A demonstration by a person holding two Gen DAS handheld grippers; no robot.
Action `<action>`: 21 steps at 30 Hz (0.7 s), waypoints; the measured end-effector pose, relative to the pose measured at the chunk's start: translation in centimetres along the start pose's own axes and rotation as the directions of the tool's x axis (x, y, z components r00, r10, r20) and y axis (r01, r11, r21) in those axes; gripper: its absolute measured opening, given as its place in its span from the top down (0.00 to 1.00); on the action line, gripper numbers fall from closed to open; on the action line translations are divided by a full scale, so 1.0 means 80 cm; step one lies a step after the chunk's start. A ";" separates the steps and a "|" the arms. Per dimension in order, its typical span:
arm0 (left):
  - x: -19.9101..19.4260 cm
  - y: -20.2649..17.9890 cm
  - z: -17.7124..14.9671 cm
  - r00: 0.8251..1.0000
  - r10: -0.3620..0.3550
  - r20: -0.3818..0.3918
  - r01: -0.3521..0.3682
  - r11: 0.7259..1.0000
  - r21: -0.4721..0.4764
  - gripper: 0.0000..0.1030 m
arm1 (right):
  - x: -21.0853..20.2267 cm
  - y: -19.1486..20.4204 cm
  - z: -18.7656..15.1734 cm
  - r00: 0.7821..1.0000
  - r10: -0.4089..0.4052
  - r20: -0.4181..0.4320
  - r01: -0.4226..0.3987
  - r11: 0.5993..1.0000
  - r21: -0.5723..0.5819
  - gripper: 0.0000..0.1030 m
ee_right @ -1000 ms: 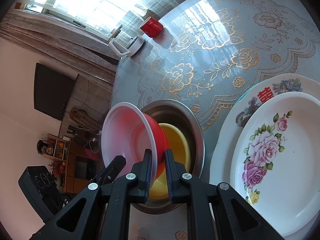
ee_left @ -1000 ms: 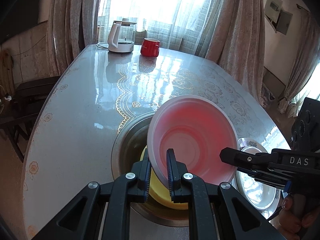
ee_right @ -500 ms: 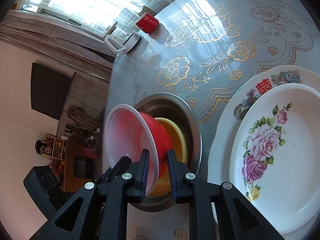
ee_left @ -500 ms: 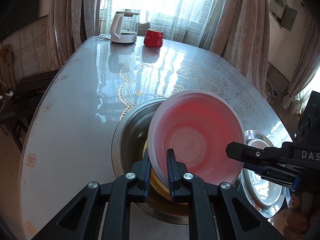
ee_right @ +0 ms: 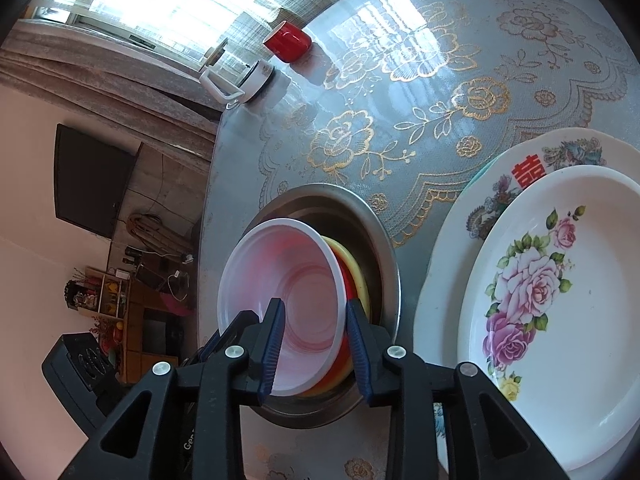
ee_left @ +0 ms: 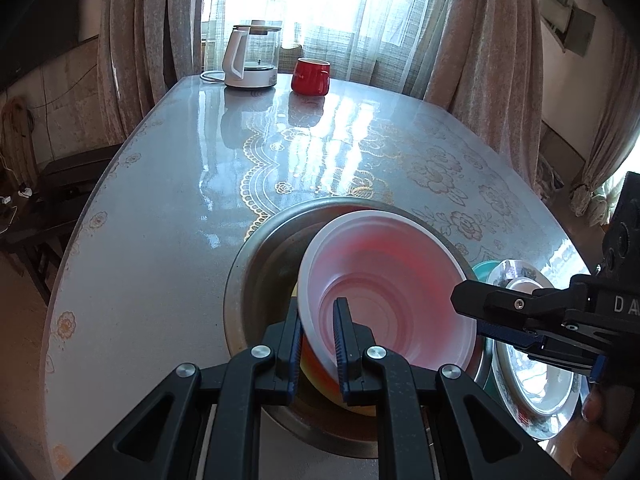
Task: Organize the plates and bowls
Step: 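Open both grippers to release the red bowl and withdraw them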
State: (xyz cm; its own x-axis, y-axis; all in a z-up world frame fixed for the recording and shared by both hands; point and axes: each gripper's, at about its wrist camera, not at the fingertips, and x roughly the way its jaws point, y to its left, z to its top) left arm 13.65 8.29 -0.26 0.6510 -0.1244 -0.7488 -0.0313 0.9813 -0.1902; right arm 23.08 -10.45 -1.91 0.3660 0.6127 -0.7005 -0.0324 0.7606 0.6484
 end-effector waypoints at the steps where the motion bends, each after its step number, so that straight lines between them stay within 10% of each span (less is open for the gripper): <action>1: 0.000 0.000 0.001 1.000 0.002 0.001 -0.002 1.000 -0.001 0.86 | 0.001 0.002 0.001 1.000 -0.004 0.002 0.004 1.000 -0.006 0.67; 21: -0.017 0.014 0.016 0.998 -0.028 0.062 0.033 0.995 -0.095 0.58 | -0.030 -0.004 0.009 0.995 0.025 0.096 -0.025 1.000 -0.005 0.63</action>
State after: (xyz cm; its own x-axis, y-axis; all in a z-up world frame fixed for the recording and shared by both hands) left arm 13.71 9.73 1.34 0.6977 -0.1420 -0.7021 -0.0811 0.9582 -0.2744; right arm 22.86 -12.27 -0.22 0.4526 0.6083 -0.6520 -0.0457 0.7461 0.6643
